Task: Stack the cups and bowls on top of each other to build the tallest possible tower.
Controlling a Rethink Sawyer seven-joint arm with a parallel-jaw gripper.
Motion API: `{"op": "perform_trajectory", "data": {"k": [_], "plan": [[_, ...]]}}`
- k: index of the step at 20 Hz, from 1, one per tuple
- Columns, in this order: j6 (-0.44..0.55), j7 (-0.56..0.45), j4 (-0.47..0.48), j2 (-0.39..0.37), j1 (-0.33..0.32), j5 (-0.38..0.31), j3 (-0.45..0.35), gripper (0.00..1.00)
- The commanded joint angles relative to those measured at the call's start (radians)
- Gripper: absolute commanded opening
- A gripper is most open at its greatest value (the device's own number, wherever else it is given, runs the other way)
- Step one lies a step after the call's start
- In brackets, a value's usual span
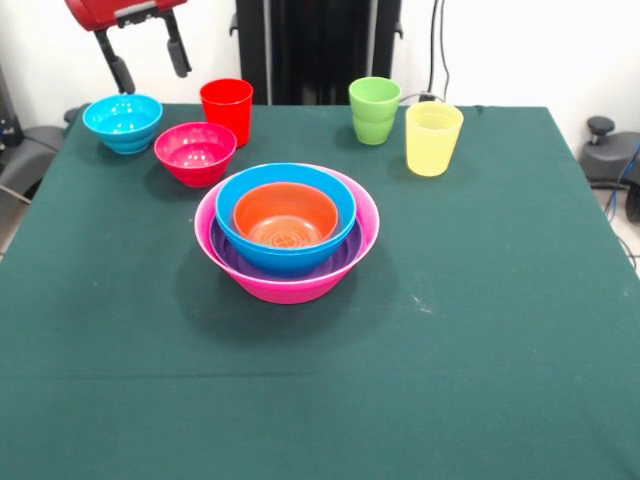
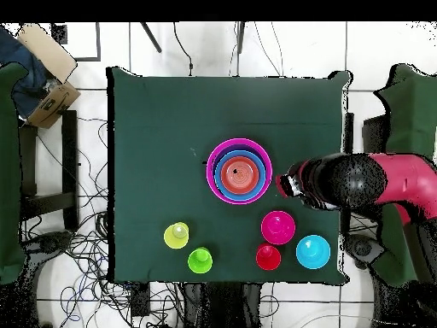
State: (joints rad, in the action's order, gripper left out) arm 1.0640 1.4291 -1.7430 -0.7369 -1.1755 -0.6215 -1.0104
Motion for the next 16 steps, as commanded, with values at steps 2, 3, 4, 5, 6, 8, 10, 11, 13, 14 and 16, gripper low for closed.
{"op": "perform_trajectory", "data": {"k": [2, 3, 4, 5, 6, 8, 10, 11, 13, 14, 16], "plan": [[-0.095, -0.234, -0.082, 0.070, 0.011, -0.099, 0.013, 1.00], [-0.099, -0.234, -0.083, 0.072, 0.009, -0.100, 0.014, 1.00], [-0.102, -0.236, -0.085, 0.073, 0.008, -0.101, 0.014, 1.00], [-0.106, -0.238, -0.087, 0.075, 0.006, -0.103, 0.015, 1.00], [-0.110, -0.240, -0.090, 0.076, 0.004, -0.104, 0.016, 1.00], [-0.118, -0.239, -0.093, 0.077, 0.004, -0.108, 0.018, 1.00], [-0.128, -0.234, -0.098, 0.079, 0.006, -0.114, 0.021, 1.00], [-0.130, -0.233, -0.099, 0.077, 0.006, -0.114, 0.021, 1.00], [-0.131, -0.236, -0.101, 0.076, 0.004, -0.113, 0.019, 1.00], [-0.131, -0.237, -0.103, 0.076, 0.002, -0.112, 0.018, 1.00], [-0.131, -0.246, -0.104, 0.077, -0.006, -0.109, 0.014, 1.00]]}}
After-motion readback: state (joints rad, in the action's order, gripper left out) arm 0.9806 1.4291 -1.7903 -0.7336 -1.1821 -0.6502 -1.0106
